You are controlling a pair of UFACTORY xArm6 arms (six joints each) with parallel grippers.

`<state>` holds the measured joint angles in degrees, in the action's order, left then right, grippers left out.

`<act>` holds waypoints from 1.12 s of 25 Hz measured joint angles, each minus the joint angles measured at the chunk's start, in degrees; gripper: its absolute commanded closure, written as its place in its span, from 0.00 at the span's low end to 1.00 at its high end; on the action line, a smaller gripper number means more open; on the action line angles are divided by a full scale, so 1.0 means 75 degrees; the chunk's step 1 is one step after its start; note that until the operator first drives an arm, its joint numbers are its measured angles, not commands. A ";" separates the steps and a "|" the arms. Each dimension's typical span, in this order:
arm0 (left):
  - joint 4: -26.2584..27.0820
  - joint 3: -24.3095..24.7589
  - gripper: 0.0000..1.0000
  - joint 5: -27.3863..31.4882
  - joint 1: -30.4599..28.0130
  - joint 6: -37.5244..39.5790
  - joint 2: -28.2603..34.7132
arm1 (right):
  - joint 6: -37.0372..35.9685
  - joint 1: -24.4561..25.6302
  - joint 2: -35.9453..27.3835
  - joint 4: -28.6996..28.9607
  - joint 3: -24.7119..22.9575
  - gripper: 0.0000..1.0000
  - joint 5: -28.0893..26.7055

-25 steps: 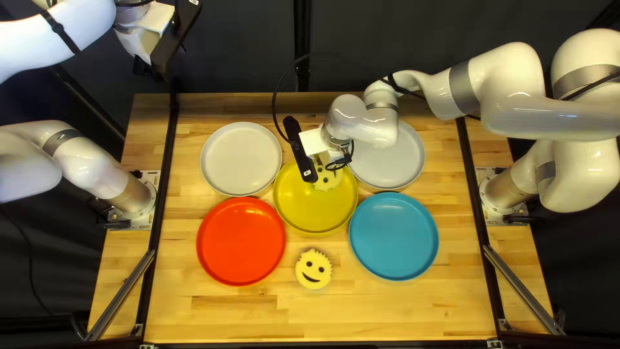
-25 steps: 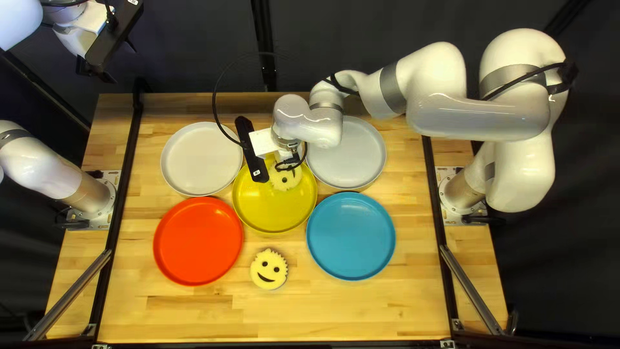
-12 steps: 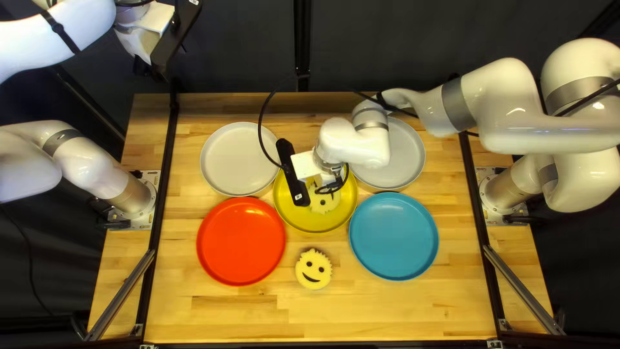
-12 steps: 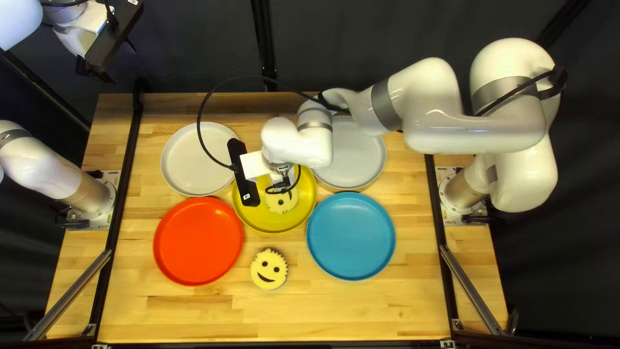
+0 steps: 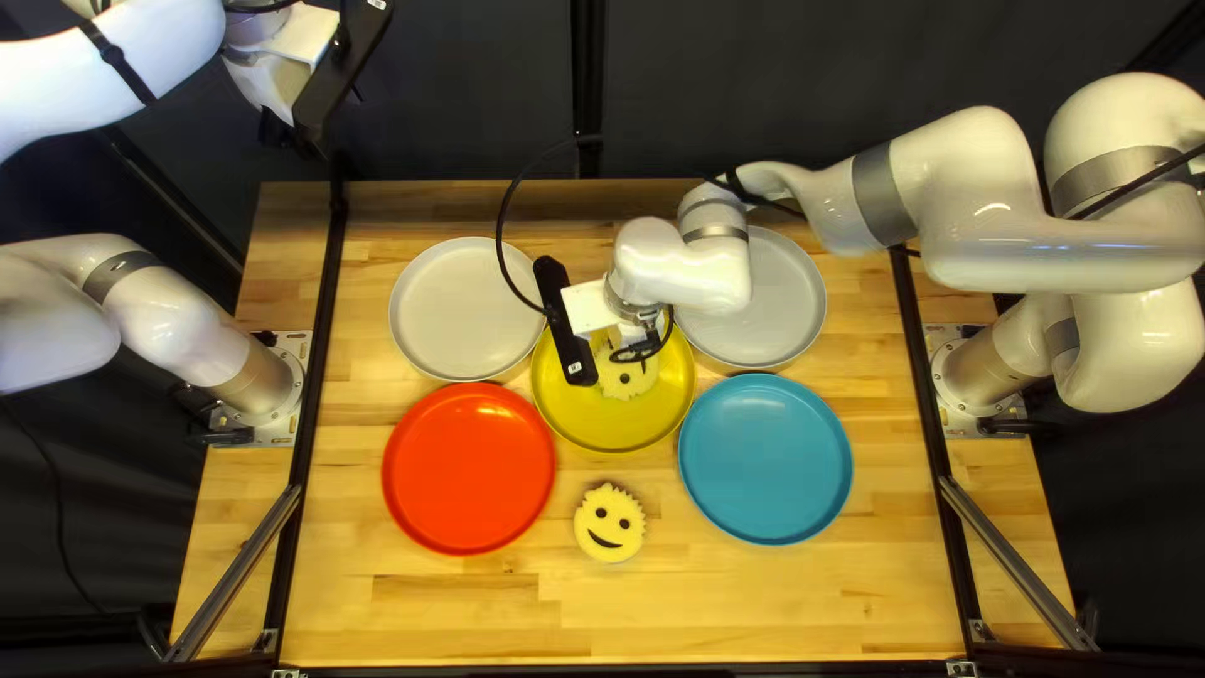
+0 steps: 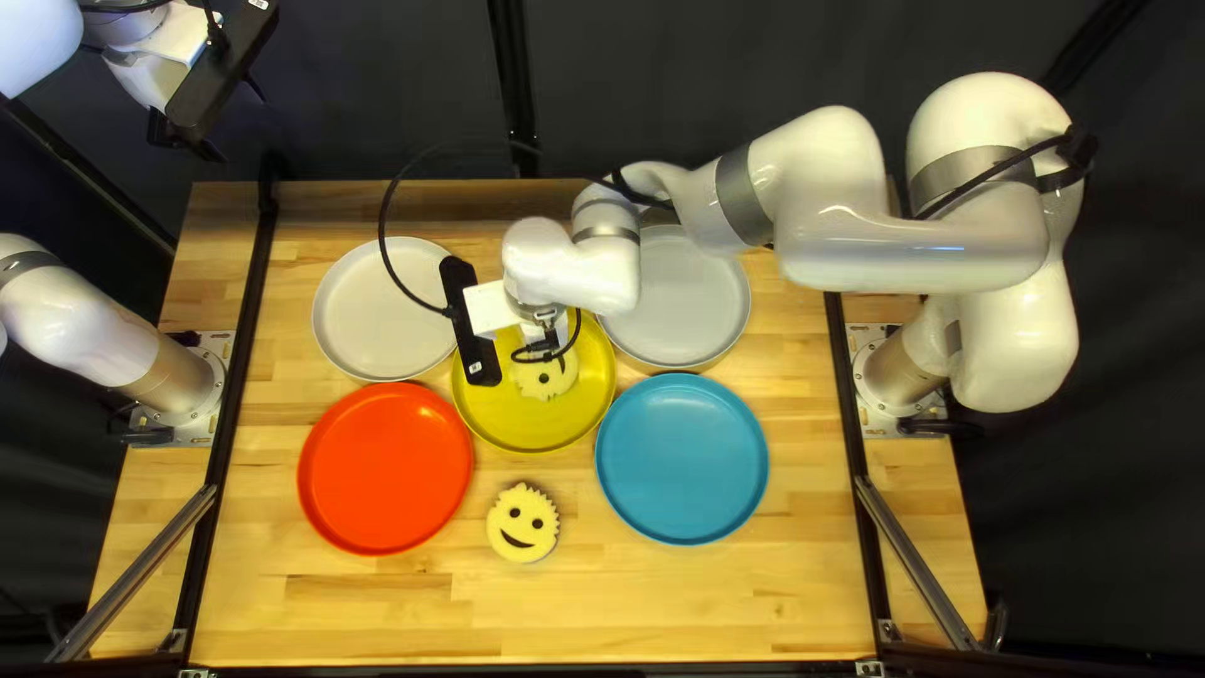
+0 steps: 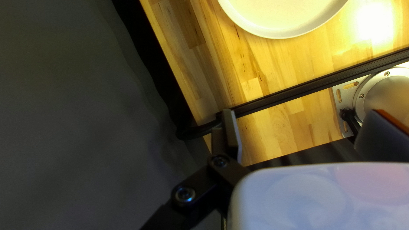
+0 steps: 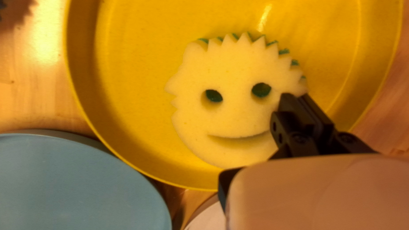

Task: Pick up sponge and scrub the plate

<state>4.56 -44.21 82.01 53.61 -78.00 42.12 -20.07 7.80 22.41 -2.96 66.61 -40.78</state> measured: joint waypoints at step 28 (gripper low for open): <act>0.0000 0.0000 0.00 0.0000 0.0000 0.0000 0.0000 | -0.0064 -0.0438 0.0436 0.0939 0.0494 1.00 0.0096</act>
<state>4.56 -44.21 82.01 53.61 -78.00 42.12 -20.56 4.51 25.68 4.08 70.31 -40.06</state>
